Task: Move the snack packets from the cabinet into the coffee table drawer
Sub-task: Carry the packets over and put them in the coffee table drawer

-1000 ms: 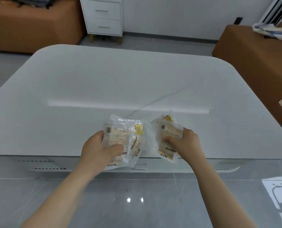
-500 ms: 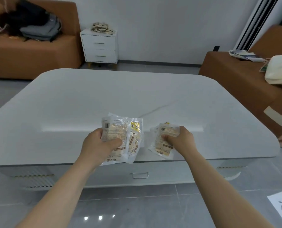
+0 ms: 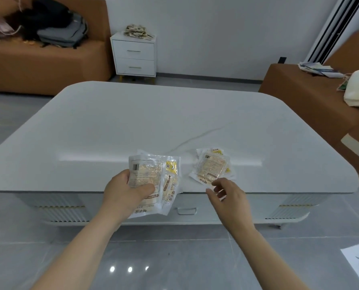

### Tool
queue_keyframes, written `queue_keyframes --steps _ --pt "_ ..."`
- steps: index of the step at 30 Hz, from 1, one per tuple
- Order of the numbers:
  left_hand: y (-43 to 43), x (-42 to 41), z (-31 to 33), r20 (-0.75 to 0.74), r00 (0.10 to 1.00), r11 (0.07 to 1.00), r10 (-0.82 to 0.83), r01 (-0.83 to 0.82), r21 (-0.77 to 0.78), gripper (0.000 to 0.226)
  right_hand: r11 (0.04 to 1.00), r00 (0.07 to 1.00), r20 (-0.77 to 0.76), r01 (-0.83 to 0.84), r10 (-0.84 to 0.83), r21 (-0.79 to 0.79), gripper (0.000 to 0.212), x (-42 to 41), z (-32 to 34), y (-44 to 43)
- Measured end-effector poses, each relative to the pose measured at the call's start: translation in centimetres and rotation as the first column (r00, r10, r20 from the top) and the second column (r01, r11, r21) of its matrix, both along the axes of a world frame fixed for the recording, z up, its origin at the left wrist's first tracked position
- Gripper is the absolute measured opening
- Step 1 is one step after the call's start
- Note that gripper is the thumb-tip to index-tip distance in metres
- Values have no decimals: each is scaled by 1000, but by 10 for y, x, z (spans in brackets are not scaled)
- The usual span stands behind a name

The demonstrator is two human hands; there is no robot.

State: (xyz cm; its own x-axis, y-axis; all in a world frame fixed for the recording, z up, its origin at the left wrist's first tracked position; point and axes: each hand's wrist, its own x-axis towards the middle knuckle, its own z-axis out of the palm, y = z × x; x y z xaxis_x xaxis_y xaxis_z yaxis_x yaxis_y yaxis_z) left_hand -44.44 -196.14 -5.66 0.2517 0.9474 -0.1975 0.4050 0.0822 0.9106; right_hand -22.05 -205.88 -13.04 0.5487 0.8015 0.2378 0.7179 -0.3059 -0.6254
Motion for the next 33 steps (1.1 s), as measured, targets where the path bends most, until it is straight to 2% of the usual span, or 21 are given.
queue_keyframes --steps 3,6,10,15,21,33 --pt "-7 -8 -10 21 999 999 38 -38 2 21 996 999 6 -47 48 -74 16 -11 -21 -5" --pt "-14 -13 -25 40 996 997 83 -83 -3 20 974 995 8 -92 96 -207 25 -18 -50 -3" --pt "-23 -18 -43 58 993 994 99 -97 -46 21 882 974 17 -198 226 -427 39 -22 -82 11" --pt "-16 -11 -44 93 993 996 68 -61 -71 20 788 956 13 -233 291 -569 50 -28 -107 27" --pt "-2 -18 -55 28 998 996 54 -52 -72 20 830 971 10 -199 239 -522 50 -36 -123 23" --pt "-6 -38 -44 -15 998 998 54 -54 15 17 822 952 73 -215 297 -528 48 -53 -125 -21"
